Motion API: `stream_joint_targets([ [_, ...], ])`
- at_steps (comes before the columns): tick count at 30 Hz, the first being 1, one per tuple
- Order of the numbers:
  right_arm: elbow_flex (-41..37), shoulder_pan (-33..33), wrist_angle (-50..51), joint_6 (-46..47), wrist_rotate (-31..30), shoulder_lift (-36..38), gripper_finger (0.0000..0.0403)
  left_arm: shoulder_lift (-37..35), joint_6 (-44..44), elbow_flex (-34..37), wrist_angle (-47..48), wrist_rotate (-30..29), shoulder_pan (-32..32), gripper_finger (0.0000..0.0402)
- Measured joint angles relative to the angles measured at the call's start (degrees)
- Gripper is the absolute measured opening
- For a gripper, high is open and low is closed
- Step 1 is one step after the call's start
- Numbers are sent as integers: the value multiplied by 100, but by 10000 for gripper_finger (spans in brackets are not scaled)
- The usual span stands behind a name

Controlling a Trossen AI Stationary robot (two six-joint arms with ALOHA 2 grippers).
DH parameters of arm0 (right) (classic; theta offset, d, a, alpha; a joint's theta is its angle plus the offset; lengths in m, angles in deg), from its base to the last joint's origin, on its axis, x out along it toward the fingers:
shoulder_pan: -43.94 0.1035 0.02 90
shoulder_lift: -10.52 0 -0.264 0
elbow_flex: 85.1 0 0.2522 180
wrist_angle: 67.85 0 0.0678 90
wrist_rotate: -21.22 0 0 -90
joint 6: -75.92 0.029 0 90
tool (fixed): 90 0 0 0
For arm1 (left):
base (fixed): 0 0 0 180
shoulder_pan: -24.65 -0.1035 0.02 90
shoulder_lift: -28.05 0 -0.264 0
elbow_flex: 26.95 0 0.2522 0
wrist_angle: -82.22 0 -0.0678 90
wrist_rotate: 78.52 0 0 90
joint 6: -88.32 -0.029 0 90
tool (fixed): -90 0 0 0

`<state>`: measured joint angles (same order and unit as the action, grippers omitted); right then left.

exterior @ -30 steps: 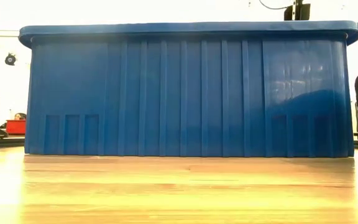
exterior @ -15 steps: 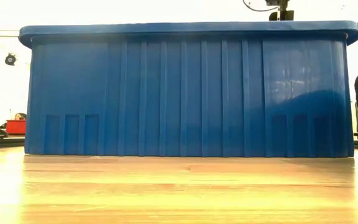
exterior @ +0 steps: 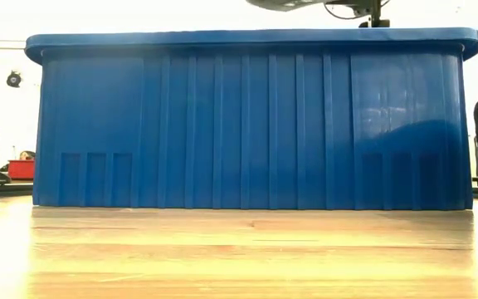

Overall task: Pick and place slides into bin
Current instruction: Put the black slide into the bin

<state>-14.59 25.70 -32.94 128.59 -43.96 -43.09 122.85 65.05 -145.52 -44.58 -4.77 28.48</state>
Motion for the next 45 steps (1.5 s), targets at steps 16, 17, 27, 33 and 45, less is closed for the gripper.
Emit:
stream_joint_targets([
  [16,7,-177,-77,218,46,30,49,330,-1013,11,-452,-2294,201,65],
  [17,7,-177,-69,191,79,45,49,342,-1002,7,-491,-2306,205,45],
  [27,7,-163,42,-237,-351,149,62,407,-1008,-4,-592,-2505,163,2],
  [33,7,-140,213,-943,-991,351,168,334,-821,-26,-468,-2856,65,0],
  [45,15,110,-163,-1938,-1188,696,222,341,979,-26,-221,-3357,-388,0],
])
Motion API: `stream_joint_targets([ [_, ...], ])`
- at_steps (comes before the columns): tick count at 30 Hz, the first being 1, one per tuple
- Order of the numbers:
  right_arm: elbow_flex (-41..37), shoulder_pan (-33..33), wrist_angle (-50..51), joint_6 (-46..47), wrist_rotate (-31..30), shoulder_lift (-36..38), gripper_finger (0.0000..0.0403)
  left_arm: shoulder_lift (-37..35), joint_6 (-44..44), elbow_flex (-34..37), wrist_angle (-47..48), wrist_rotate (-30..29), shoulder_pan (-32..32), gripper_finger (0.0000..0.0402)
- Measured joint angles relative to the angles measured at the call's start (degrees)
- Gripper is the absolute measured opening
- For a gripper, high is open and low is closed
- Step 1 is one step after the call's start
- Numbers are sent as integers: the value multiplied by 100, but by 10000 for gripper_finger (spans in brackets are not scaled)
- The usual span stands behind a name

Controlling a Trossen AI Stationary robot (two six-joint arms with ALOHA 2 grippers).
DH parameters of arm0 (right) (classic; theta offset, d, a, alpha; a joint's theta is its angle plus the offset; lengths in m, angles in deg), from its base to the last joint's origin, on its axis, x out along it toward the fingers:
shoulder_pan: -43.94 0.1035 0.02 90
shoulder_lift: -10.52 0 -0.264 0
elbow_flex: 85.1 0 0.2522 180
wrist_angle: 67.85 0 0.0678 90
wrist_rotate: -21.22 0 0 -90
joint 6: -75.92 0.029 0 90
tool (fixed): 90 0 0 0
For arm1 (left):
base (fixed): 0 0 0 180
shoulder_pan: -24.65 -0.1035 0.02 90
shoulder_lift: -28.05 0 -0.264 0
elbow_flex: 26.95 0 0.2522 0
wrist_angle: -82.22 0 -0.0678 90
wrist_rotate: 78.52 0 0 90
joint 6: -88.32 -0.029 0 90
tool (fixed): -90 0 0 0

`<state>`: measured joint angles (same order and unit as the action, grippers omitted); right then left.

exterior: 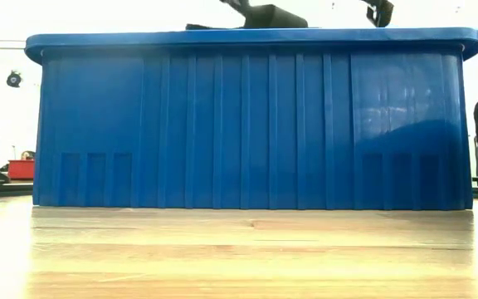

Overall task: Pick and place slides into bin
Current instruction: Put the black slide into the bin

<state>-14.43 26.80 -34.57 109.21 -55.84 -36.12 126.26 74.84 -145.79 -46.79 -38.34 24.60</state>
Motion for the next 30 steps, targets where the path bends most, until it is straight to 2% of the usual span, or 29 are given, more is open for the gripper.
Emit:
stream_joint_targets([
  [5,0,234,-322,-536,-362,10,213,83,272,0,-60,241,-166,0],
  [12,0,403,-368,-1034,-379,-95,210,110,256,0,-437,292,-189,0],
  [20,-4,480,-384,-995,-359,-363,210,110,-689,0,-1429,288,-187,0],
  [30,-4,476,-370,-1740,-408,-312,210,110,-1089,2,-1496,298,-143,0],
])
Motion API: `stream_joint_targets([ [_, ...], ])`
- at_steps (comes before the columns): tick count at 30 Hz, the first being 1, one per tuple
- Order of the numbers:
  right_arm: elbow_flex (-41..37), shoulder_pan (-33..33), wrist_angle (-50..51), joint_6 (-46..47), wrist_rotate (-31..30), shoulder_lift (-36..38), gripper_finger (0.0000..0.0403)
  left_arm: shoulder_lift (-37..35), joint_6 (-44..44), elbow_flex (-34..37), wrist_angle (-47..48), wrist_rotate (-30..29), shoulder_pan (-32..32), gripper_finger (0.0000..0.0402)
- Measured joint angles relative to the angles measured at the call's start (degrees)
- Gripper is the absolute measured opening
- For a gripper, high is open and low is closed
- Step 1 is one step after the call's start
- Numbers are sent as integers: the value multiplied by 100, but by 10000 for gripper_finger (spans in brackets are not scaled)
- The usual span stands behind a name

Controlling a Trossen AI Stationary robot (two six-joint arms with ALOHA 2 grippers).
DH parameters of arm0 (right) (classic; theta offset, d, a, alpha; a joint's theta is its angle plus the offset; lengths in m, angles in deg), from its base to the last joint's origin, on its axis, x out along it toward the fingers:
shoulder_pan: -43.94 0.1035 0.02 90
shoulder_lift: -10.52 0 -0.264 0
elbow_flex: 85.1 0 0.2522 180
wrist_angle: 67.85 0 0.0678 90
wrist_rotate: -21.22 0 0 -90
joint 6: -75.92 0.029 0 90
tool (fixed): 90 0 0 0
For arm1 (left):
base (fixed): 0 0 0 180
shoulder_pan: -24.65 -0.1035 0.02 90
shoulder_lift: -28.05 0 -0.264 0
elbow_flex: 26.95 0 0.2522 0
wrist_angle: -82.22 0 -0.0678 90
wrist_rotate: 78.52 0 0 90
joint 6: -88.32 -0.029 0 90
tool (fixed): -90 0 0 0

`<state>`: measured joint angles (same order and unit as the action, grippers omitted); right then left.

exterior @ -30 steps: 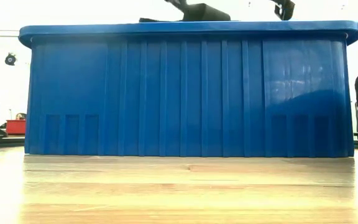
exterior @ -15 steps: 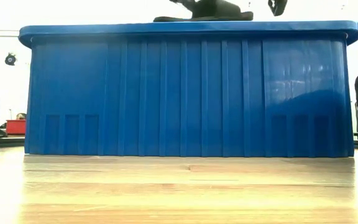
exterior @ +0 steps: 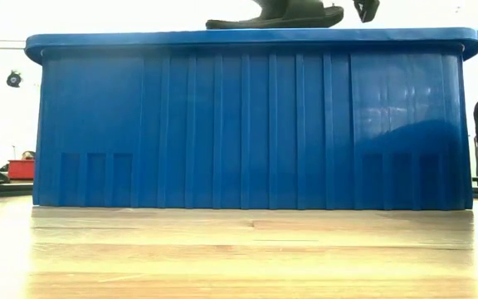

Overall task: Pick and place slides into bin
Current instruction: Put the black slide into the bin

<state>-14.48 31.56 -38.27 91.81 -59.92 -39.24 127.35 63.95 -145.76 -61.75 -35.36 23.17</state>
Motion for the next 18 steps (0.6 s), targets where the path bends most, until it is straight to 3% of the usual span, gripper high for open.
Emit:
stream_joint_targets([
  [7,-2,0,17,-160,2,-232,210,-2,-641,7,-772,-11,135,0],
  [14,-4,0,-59,-153,-21,-140,210,-7,-782,20,-766,-29,135,0],
  [18,-4,0,90,-156,-328,87,210,-7,-793,22,-760,-18,136,0],
])
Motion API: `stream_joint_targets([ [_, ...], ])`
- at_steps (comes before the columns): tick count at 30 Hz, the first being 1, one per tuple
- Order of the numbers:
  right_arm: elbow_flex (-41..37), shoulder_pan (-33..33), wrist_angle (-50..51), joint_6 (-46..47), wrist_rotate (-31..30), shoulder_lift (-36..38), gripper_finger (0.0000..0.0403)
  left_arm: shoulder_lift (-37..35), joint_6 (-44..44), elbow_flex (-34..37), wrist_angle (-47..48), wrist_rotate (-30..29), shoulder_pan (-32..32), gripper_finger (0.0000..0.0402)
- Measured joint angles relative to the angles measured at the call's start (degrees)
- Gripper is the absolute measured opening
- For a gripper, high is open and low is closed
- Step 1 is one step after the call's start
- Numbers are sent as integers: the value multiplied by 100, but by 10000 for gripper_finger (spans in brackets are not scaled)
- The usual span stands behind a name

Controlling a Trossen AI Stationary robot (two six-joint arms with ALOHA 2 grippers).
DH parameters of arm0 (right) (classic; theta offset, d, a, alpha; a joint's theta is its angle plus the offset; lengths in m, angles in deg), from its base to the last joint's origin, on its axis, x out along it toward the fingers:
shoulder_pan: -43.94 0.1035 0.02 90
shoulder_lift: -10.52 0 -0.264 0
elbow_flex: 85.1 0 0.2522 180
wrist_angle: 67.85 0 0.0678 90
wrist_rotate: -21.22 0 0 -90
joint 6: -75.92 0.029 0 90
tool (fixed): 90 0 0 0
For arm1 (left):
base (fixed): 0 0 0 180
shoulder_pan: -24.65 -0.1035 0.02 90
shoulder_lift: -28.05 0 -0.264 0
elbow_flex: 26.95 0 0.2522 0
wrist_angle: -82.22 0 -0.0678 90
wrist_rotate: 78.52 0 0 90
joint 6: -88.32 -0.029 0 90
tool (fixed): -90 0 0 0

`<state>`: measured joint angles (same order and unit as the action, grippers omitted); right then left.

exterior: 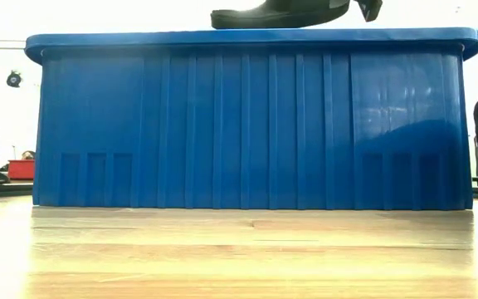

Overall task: Pick and place slides into bin
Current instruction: Put the black slide into the bin

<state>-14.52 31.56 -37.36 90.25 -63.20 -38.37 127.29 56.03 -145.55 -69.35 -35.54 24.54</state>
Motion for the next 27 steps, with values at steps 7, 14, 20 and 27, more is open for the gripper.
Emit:
stream_joint_targets([
  [7,-2,0,283,0,-304,266,210,0,-7,2,-14,17,8,0],
  [14,-2,0,271,-49,-418,70,210,-2,-19,5,-340,8,8,0],
  [20,-2,0,-75,-125,-386,-225,210,-2,-20,7,-373,8,5,0],
  [27,-2,-2,-406,-129,-403,-399,210,81,-9,-2,-413,13,5,0],
])
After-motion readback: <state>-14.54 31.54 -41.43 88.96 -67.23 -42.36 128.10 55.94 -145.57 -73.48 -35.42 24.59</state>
